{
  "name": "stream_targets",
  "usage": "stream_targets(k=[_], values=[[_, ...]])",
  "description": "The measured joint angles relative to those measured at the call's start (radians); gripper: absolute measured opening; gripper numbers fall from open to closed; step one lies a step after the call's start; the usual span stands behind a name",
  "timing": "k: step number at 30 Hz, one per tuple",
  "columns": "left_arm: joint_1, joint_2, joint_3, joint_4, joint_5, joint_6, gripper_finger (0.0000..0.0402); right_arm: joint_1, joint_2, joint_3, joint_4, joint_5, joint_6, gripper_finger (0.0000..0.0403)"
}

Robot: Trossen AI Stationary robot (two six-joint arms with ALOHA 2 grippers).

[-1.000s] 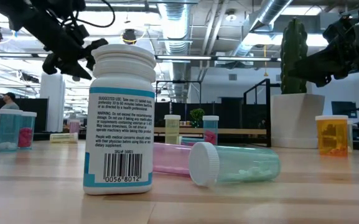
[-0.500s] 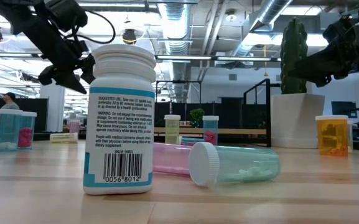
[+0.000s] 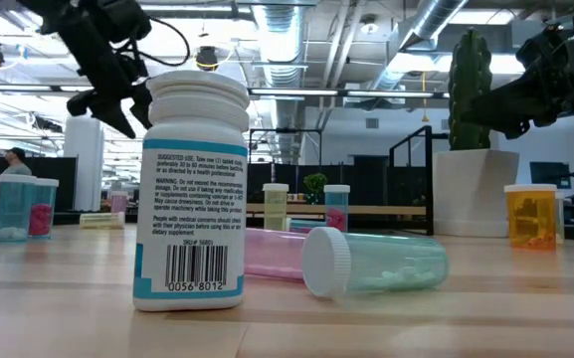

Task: Pick and place medicine bottles onto shelf by color
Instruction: Put the left pink pill bottle on the shelf

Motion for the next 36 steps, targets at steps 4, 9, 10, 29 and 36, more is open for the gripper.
stream_targets(k=[4, 9, 10, 29, 36], values=[[0.007, 0.08, 0.045, -0.094, -0.006, 0.003, 0.0208, 0.0, 0.0, 0.0, 0.0, 0.0, 0.0, 0.026], [0.007, 0.159, 0.045, -0.109, -0.005, 0.034, 0.0208, 0.0, 0.0, 0.0, 0.0, 0.0, 0.0, 0.026], [0.007, 0.173, 0.045, -0.11, -0.004, 0.034, 0.0208, 0.0, 0.0, 0.0, 0.0, 0.0, 0.0, 0.026], [0.025, 0.223, 0.045, -0.198, 0.143, 0.125, 0.0208, 0.0, 0.0, 0.0, 0.0, 0.0, 0.0, 0.026], [0.056, 0.223, 0.045, -0.223, 0.173, 0.096, 0.0226, 0.0, 0.0, 0.0, 0.0, 0.0, 0.0, 0.026]])
